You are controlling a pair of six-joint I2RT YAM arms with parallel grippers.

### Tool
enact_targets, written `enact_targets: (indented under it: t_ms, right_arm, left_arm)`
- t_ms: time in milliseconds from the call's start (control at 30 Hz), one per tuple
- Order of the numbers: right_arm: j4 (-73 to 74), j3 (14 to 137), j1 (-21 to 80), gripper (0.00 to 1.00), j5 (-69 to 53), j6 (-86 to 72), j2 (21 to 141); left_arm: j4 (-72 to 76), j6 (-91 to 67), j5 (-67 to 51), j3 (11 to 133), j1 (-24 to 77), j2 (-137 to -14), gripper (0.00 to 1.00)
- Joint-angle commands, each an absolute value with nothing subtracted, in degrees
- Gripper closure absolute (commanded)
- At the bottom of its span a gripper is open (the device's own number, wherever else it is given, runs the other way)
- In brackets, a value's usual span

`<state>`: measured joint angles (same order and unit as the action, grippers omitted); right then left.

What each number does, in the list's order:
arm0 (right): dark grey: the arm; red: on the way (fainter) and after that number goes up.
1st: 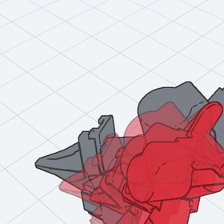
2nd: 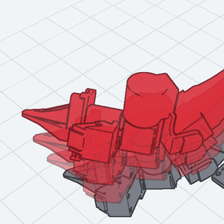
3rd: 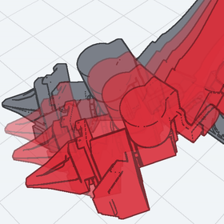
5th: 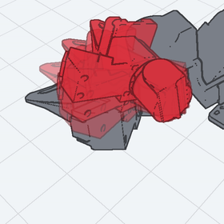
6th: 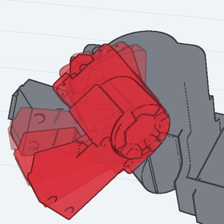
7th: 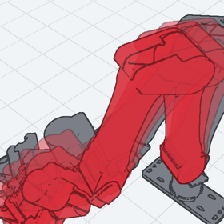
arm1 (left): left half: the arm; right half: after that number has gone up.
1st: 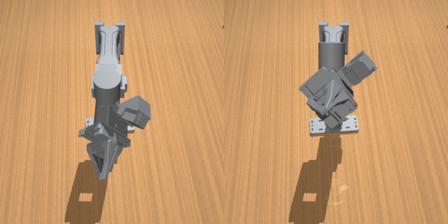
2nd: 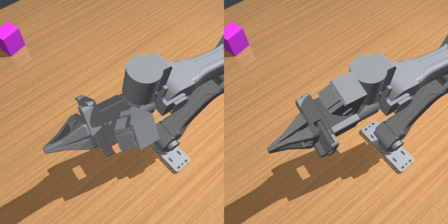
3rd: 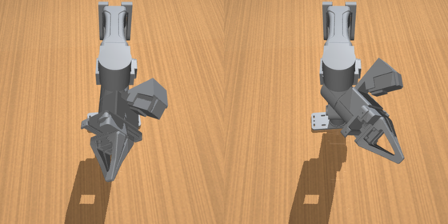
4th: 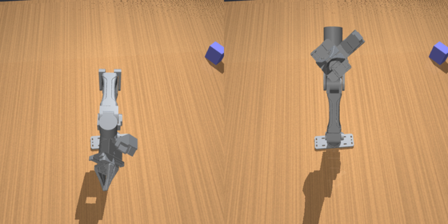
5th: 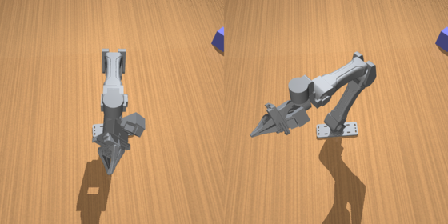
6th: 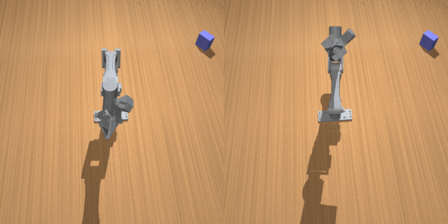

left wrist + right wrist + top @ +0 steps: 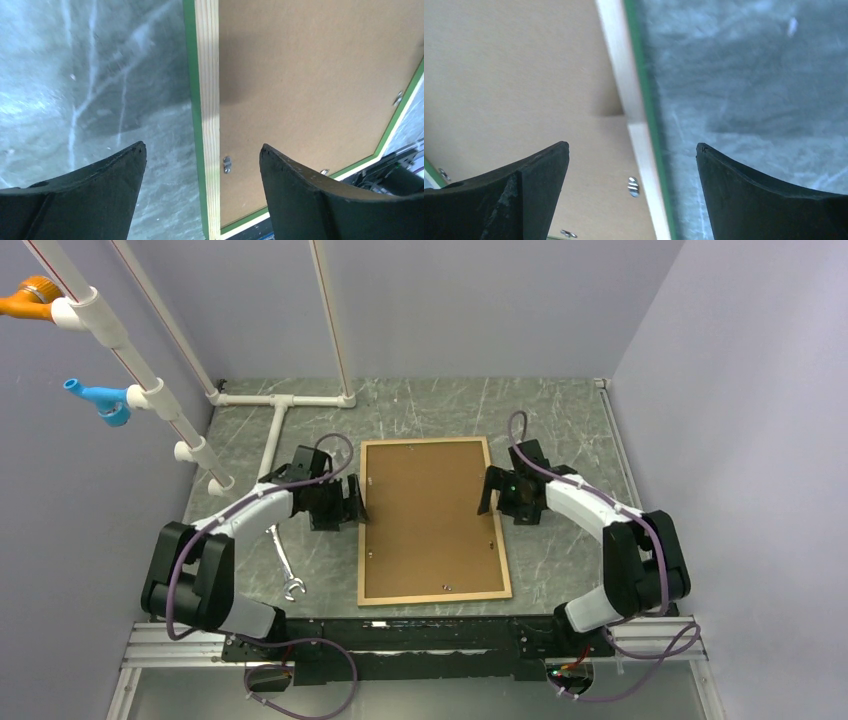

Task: Put the photo into the frame

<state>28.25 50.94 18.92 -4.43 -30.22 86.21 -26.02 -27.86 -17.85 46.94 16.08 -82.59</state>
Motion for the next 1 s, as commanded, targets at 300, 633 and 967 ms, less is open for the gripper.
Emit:
enact_targets:
  t_ms: [300,633,967]
  right_arm:
    - [25.8,40.8,20.9,0.00,-11.4,-32.9,79.0]
    - [25.7,40.8,26.7,0.04,-9.9,-35.8,76.4]
    - [23.0,33.9,27.6,0.04,-8.0,-38.6,67.3]
  left_arm:
    - [-19.2,-35.2,-15.9,32.5,24.0,-76.5,0.18]
    - [-18.0,-35.3,-16.1,28.8,27.8,-68.6,0.34]
    - [-26.1,-38.0,-3.0,27.4,29.7,-58.5,0.30]
